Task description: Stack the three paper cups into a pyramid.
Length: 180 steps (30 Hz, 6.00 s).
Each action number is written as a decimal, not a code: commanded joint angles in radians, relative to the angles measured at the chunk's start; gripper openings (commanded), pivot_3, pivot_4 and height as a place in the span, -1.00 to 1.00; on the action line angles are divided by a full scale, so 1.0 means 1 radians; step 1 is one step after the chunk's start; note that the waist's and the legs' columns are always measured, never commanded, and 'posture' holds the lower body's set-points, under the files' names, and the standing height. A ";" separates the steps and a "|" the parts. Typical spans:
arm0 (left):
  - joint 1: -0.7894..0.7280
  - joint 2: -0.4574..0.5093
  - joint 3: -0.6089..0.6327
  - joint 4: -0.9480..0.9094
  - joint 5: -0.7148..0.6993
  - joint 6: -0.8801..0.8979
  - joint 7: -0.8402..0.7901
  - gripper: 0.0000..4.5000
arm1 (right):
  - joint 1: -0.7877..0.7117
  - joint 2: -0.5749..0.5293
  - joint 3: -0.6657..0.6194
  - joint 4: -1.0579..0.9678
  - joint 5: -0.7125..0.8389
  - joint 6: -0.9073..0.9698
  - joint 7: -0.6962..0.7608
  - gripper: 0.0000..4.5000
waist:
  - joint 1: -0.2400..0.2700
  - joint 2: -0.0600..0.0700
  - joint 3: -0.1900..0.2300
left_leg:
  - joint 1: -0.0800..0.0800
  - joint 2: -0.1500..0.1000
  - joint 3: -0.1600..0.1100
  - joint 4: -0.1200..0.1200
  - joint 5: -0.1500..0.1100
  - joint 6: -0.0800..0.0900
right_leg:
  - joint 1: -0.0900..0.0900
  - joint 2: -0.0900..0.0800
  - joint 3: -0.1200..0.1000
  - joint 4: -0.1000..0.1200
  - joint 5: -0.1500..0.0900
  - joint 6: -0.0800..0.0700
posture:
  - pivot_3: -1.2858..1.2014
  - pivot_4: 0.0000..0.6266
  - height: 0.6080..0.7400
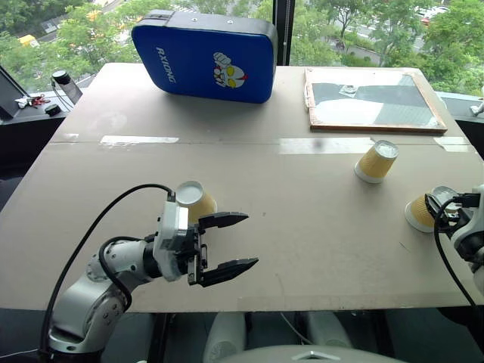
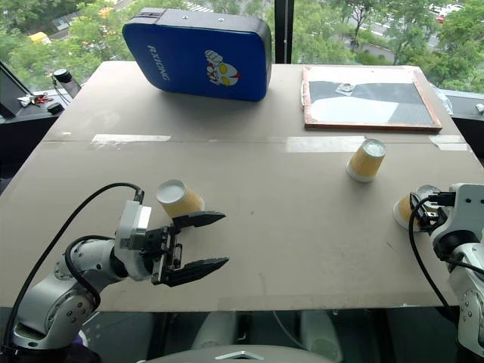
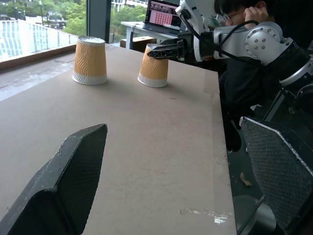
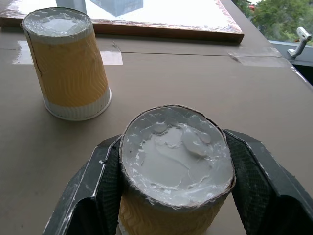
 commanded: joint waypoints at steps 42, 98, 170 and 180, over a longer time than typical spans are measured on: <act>0.226 -0.035 0.183 -0.091 0.002 -0.070 0.140 1.00 | -0.447 -0.042 0.764 0.101 -0.138 -0.106 0.307 0.37 | -0.001 0.000 0.001 | 0.000 0.001 -0.001 0.000 0.000 0.000 | 0.000 0.000 -0.001 0.000 0.000 0.000 | 0.03 -0.52 1.00; -0.530 -0.118 -0.135 0.582 0.263 -0.068 -0.020 0.06 | 0.250 -0.210 0.285 -0.305 0.096 -0.447 0.497 1.00 | 0.005 -0.004 0.000 | -0.001 0.000 -0.001 0.002 0.000 0.000 | 0.001 0.001 -0.003 0.000 0.000 0.000 | 0.03 -0.52 1.00; -0.017 0.088 0.386 0.087 -0.250 0.174 -0.065 1.00 | -0.615 -0.165 0.313 0.634 -0.091 -0.176 0.234 -0.10 | -0.002 -0.001 0.002 | -0.001 0.001 0.000 0.001 0.000 0.000 | -0.001 0.000 -0.001 0.000 0.000 0.000 | 0.03 -0.52 1.00; 0.076 0.049 0.422 0.203 -0.129 0.052 -0.122 1.00 | -0.769 -0.157 0.395 0.219 0.212 0.081 0.396 -0.10 | -0.014 0.002 0.004 | -0.001 0.002 0.000 0.000 0.000 0.000 | -0.002 0.000 0.000 0.000 0.000 0.000 | 0.03 -0.52 1.00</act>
